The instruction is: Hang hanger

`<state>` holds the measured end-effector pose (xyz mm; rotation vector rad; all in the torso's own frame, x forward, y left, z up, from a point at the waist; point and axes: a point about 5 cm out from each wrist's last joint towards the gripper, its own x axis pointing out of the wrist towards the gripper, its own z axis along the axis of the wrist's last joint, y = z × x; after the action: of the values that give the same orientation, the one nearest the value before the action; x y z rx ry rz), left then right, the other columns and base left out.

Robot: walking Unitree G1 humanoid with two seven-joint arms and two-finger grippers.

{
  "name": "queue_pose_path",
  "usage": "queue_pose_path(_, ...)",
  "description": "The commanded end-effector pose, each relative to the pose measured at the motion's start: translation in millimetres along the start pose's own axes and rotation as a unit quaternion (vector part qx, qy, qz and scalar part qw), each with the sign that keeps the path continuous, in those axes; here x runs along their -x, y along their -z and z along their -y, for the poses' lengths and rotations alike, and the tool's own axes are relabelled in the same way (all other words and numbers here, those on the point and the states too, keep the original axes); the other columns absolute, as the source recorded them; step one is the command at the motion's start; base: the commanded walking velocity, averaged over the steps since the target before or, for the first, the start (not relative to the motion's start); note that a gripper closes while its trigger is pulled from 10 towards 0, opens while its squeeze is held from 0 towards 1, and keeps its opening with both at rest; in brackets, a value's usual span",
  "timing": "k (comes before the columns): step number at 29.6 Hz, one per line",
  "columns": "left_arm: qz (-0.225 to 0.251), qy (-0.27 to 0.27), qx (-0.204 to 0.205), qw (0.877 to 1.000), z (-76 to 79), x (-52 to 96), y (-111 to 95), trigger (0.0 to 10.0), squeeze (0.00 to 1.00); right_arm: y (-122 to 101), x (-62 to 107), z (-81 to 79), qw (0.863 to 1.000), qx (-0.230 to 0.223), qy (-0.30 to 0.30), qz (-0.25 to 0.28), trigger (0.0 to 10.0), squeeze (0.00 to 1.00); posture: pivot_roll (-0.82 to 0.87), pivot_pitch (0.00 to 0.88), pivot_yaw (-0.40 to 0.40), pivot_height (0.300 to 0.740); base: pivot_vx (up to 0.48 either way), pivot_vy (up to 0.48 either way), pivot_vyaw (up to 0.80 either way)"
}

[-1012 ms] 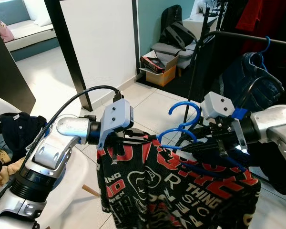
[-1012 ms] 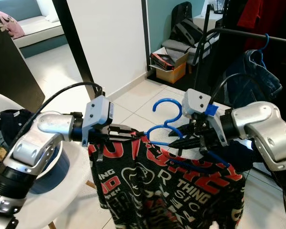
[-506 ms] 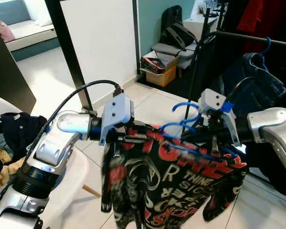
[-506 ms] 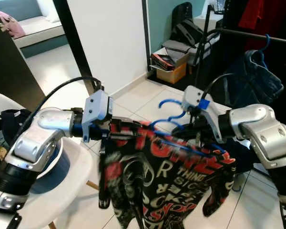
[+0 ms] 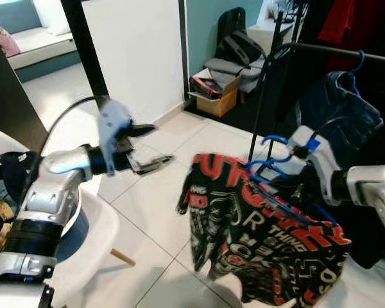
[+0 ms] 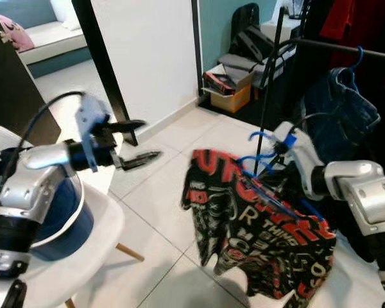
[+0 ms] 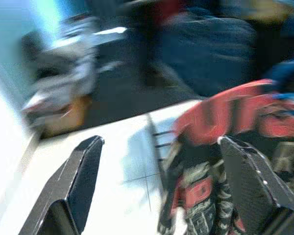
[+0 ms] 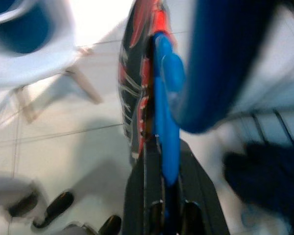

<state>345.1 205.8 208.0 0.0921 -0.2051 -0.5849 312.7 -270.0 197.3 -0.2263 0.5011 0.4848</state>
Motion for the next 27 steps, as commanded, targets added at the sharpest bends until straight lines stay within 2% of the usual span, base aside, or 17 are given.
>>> queue_pose_path(1,-0.035,-0.055,0.046,0.997,-4.5,12.0,28,10.0,1.00,8,0.4,6.3,0.999,-0.026,0.032,0.001,0.0,0.00,-0.12,0.000,0.029,0.740,0.000,0.000,0.00)
queue_pose_path(2,-0.070,-0.116,0.091,0.987,-0.3,24.7,59,10.0,1.00,24,-6.1,7.0,0.996,-0.068,0.064,0.006,0.0,0.00,-0.12,0.000,0.029,0.740,0.000,0.000,0.00)
queue_pose_path(3,-0.070,-0.116,0.091,0.987,-0.3,24.7,59,10.0,1.00,24,-6.1,7.0,0.996,-0.068,0.064,0.006,0.0,0.00,-0.12,0.000,0.029,0.740,0.000,0.000,0.00)
queue_pose_path(4,-0.123,-0.176,0.152,0.965,15.9,42.6,102,10.0,1.00,41,-18.5,0.8,0.988,-0.120,0.090,0.040,0.0,0.00,-0.12,0.000,0.027,0.740,0.000,0.000,0.00)
queue_pose_path(5,-0.123,-0.176,0.152,0.965,15.9,42.6,102,10.0,1.00,41,-18.5,0.8,0.988,-0.120,0.090,0.040,0.0,0.00,-0.12,0.000,0.027,0.740,0.000,0.000,0.00)
queue_pose_path(6,-0.170,-0.208,0.203,0.941,38.8,56.6,137,10.0,0.84,58,-31.8,-7.7,0.981,-0.150,0.110,0.060,0.0,0.00,-0.12,0.000,0.031,0.740,0.000,0.000,0.00)
queue_pose_path(7,-0.199,-0.225,0.231,0.926,54.9,65.2,156,10.0,0.84,68,-39.9,-13.9,0.975,-0.167,0.124,0.073,0.0,0.00,-0.12,0.000,0.031,0.740,0.000,0.000,0.00)
queue_pose_path(8,-0.227,-0.236,0.248,0.911,68.6,70.9,171,10.0,0.00,76,-47.0,-17.7,0.969,-0.191,0.133,0.081,0.0,0.00,-0.11,0.000,0.029,0.740,0.000,0.000,0.00)
queue_pose_path(11,-0.241,-0.242,0.253,0.905,74.4,72.3,177,10.0,0.00,81,-50.6,-19.1,0.966,-0.202,0.138,0.082,0.0,0.00,-0.11,0.000,0.029,0.740,0.000,0.000,0.00)
queue_pose_path(12,-0.255,-0.249,0.259,0.898,81.9,74.0,184,10.0,0.00,82,-54.9,-19.8,0.963,-0.208,0.148,0.087,10.0,0.00,-0.11,0.000,0.025,0.740,0.000,0.000,0.00)
queue_pose_path(14,-0.267,-0.254,0.257,0.894,91.2,75.6,191,10.0,0.00,76,-60.8,-19.7,0.960,-0.205,0.167,0.096,10.0,0.00,-0.10,0.000,0.019,0.740,0.000,0.000,0.00)
queue_pose_path(17,-0.266,-0.254,0.255,0.894,93.1,75.8,192,10.0,0.00,73,-62.3,-19.6,0.959,-0.201,0.173,0.099,10.0,0.00,-0.10,0.000,0.018,0.740,0.000,0.000,0.00)
queue_pose_path(21,-0.266,-0.256,0.248,0.896,94.8,76.1,193,10.0,0.00,66,-60.7,-11.9,0.955,-0.191,0.207,0.097,10.0,0.00,-0.10,0.000,0.016,0.740,0.311,0.000,0.00)
queue_pose_path(22,-0.267,-0.258,0.242,0.896,95.4,76.2,194,10.0,0.00,63,-59.1,-7.3,0.950,-0.185,0.228,0.103,10.0,0.00,-0.10,0.000,0.016,0.740,0.289,0.000,-0.54)
queue_pose_path(27,-0.269,-0.257,0.237,0.898,96.8,76.3,195,10.0,0.00,58,-56.9,-1.2,0.944,-0.178,0.253,0.114,10.0,0.00,-0.10,0.000,0.023,0.740,0.289,0.000,-0.64)
